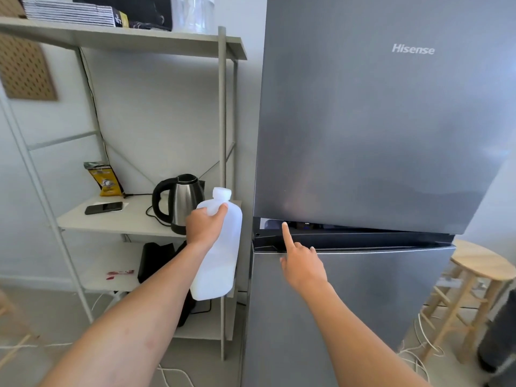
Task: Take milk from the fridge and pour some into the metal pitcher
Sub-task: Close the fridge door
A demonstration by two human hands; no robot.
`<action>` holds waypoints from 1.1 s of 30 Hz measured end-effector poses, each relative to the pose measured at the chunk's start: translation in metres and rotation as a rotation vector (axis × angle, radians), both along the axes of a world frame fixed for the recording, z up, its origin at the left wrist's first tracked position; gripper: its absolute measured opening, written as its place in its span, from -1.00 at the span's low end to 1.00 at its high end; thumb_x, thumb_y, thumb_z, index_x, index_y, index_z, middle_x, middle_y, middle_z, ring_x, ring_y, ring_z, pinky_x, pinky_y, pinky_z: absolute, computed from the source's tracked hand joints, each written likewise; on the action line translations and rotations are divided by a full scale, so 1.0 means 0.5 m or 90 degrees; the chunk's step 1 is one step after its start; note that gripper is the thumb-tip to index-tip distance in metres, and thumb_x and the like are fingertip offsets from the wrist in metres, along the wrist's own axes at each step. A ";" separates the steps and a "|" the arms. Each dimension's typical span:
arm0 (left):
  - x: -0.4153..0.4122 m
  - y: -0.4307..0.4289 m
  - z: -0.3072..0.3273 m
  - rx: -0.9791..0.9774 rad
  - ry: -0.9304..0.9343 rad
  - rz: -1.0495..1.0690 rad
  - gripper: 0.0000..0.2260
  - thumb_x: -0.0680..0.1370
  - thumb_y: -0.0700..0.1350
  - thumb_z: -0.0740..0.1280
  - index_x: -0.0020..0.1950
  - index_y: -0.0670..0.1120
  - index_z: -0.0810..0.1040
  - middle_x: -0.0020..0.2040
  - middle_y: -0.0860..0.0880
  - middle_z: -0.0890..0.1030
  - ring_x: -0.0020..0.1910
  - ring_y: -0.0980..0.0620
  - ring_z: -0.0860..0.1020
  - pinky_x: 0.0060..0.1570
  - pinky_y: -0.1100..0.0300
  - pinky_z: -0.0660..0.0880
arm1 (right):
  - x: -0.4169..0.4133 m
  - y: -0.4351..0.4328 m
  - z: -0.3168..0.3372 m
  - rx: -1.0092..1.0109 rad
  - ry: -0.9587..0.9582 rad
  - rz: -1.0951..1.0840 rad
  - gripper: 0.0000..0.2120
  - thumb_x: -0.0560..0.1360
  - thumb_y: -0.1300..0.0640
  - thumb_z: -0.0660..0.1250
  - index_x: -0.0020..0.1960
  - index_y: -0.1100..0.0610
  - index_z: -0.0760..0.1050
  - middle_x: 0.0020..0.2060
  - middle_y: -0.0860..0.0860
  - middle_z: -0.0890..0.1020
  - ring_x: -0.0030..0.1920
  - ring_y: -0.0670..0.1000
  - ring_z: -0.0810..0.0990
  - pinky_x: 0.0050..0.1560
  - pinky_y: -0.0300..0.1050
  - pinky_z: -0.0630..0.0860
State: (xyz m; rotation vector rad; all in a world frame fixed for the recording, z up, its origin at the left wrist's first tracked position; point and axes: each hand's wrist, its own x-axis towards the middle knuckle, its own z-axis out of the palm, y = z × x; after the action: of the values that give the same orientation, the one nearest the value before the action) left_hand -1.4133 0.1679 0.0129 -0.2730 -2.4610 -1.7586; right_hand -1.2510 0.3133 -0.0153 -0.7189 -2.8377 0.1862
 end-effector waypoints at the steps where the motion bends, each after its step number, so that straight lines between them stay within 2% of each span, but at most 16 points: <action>1: -0.013 0.006 -0.003 -0.002 -0.002 -0.001 -0.56 0.54 0.12 0.36 -0.39 -0.15 0.37 -0.39 -0.03 0.41 -0.37 -0.03 0.42 -0.41 0.19 0.27 | -0.014 0.005 -0.005 0.001 0.011 0.000 -0.26 0.64 0.11 0.10 0.54 0.00 -0.40 0.13 0.05 0.53 0.19 0.09 0.48 0.49 0.06 0.17; 5: -0.043 0.022 -0.016 0.002 -0.011 -0.007 -0.51 0.53 0.13 0.35 -0.21 -0.33 0.54 -0.30 -0.11 0.50 -0.31 -0.07 0.47 -0.35 0.16 0.35 | -0.050 0.016 -0.025 0.010 0.037 -0.001 -0.17 0.60 0.09 0.16 0.52 0.01 -0.46 0.12 0.05 0.52 0.21 0.04 0.45 0.52 0.06 0.10; 8: -0.060 0.029 -0.027 0.013 -0.020 -0.014 -0.49 0.54 0.13 0.36 -0.15 -0.38 0.54 -0.31 -0.11 0.47 -0.33 -0.05 0.44 -0.35 0.15 0.33 | -0.070 0.024 -0.034 0.012 0.042 -0.003 -0.15 0.59 0.09 0.18 0.52 0.03 -0.47 0.19 0.06 0.51 0.29 0.05 0.42 0.53 0.06 0.08; 12: -0.081 0.033 -0.035 0.024 -0.039 -0.022 -0.54 0.53 0.13 0.37 -0.25 -0.29 0.50 -0.34 -0.11 0.43 -0.33 -0.07 0.43 -0.35 0.15 0.30 | -0.090 0.035 -0.038 0.016 0.032 -0.005 -0.16 0.60 0.06 0.17 0.51 0.04 -0.47 0.26 0.07 0.49 0.35 0.06 0.38 0.53 0.05 0.06; 15: -0.095 0.032 -0.033 0.039 -0.043 -0.031 -0.51 0.53 0.12 0.36 -0.23 -0.34 0.51 -0.33 -0.11 0.46 -0.33 -0.07 0.44 -0.36 0.16 0.31 | -0.101 0.038 -0.046 0.032 0.019 -0.006 -0.13 0.60 0.05 0.18 0.49 0.07 -0.51 0.35 0.07 0.42 0.45 0.07 0.27 0.54 0.07 0.02; 17: -0.104 0.030 -0.034 0.041 -0.045 -0.035 -0.53 0.53 0.13 0.36 -0.26 -0.29 0.49 -0.34 -0.11 0.44 -0.34 -0.07 0.43 -0.36 0.16 0.30 | -0.105 0.039 -0.053 0.049 0.016 -0.007 -0.11 0.59 0.05 0.17 0.44 0.09 -0.57 0.41 0.08 0.36 0.50 0.08 0.19 0.55 0.08 -0.01; 21: -0.124 0.029 -0.042 0.049 -0.042 -0.042 -0.50 0.53 0.13 0.36 -0.31 -0.30 0.46 -0.38 -0.10 0.43 -0.36 -0.07 0.42 -0.36 0.16 0.30 | -0.113 0.038 -0.058 0.089 -0.008 -0.007 -0.05 0.57 0.03 0.19 0.36 0.11 -0.65 0.45 0.10 0.29 0.51 0.09 0.13 0.55 0.09 -0.03; 24: -0.134 0.033 -0.044 0.056 -0.037 -0.046 -0.56 0.54 0.11 0.38 -0.39 -0.17 0.41 -0.42 -0.04 0.42 -0.38 -0.05 0.42 -0.38 0.18 0.29 | -0.123 0.045 -0.059 0.120 -0.028 -0.008 0.03 0.56 0.02 0.22 0.27 0.13 -0.74 0.47 0.10 0.24 0.53 0.09 0.09 0.55 0.10 -0.04; 27: -0.149 0.034 -0.050 0.063 -0.030 -0.047 -0.56 0.54 0.10 0.38 -0.41 -0.13 0.39 -0.44 -0.02 0.42 -0.38 -0.03 0.43 -0.38 0.18 0.29 | -0.130 0.047 -0.059 0.132 -0.040 -0.010 0.05 0.56 0.00 0.23 0.24 0.15 -0.76 0.49 0.11 0.20 0.53 0.10 0.07 0.55 0.10 -0.05; 33: -0.172 0.053 -0.065 0.056 -0.024 -0.055 -0.63 0.54 0.13 0.37 -0.32 -0.12 0.53 -0.34 -0.07 0.55 -0.26 -0.09 0.54 -0.30 0.16 0.39 | -0.138 0.043 -0.064 0.131 -0.020 -0.030 0.09 0.52 -0.03 0.26 0.26 0.14 -0.76 0.47 0.10 0.24 0.52 0.08 0.09 0.55 0.10 -0.06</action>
State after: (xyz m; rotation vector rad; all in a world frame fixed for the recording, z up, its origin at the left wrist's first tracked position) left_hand -1.4992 0.1942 -0.0196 -0.3479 -2.4239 -1.9167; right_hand -1.3200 0.3346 -0.0474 -0.7479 -2.8120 -0.1233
